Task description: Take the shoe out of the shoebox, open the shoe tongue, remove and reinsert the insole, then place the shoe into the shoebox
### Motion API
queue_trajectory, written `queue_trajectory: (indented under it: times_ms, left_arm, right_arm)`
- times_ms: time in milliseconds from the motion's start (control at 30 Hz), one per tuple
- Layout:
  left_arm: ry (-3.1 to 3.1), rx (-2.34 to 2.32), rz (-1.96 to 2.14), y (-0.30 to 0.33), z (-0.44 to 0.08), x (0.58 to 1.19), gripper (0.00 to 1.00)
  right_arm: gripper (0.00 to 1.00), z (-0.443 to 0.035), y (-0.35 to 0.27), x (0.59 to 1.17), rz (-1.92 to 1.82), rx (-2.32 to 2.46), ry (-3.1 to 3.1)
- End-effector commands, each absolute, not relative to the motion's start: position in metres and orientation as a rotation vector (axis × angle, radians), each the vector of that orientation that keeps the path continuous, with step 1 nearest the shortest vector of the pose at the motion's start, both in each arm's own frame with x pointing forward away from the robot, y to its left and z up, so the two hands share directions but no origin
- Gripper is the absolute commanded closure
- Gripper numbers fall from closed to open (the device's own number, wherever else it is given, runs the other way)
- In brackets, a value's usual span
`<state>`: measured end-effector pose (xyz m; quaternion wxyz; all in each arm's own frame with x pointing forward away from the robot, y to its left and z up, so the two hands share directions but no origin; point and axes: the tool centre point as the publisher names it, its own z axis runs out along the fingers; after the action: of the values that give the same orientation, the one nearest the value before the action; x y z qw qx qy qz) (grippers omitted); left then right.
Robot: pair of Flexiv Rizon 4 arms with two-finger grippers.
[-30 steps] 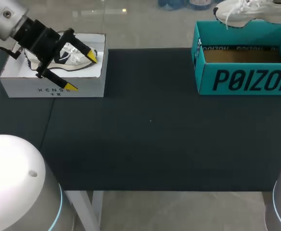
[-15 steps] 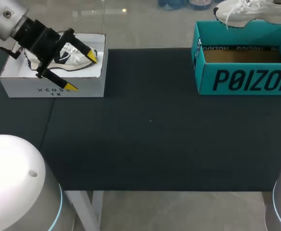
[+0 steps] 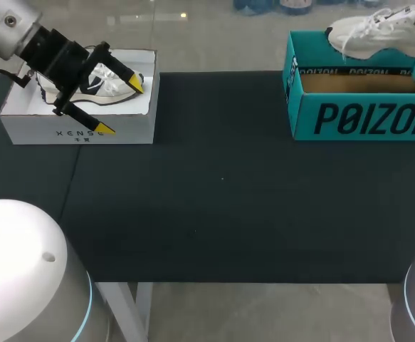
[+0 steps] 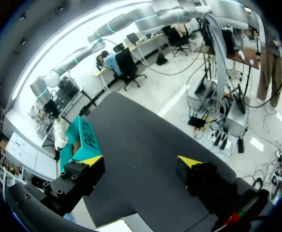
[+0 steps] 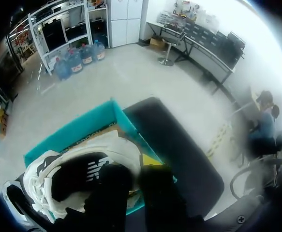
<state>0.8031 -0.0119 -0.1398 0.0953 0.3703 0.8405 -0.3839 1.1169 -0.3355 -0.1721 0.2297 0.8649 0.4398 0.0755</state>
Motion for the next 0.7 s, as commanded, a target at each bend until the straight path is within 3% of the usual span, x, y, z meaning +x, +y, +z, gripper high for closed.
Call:
queue_trajectory:
  times_ms: [33, 700]
  left_arm:
    - [2.495, 1.099, -1.132, -0.012, -0.139, 0.803, 0.0]
    - [2.495, 1.099, -1.132, -0.012, -0.139, 0.803, 0.0]
  right_arm:
    - [1.0, -0.189, -0.322, 1.07, 0.271, 2.348, 1.214]
    - [1.0, -0.211, -0.297, 1.043, 0.206, 2.343, 1.253]
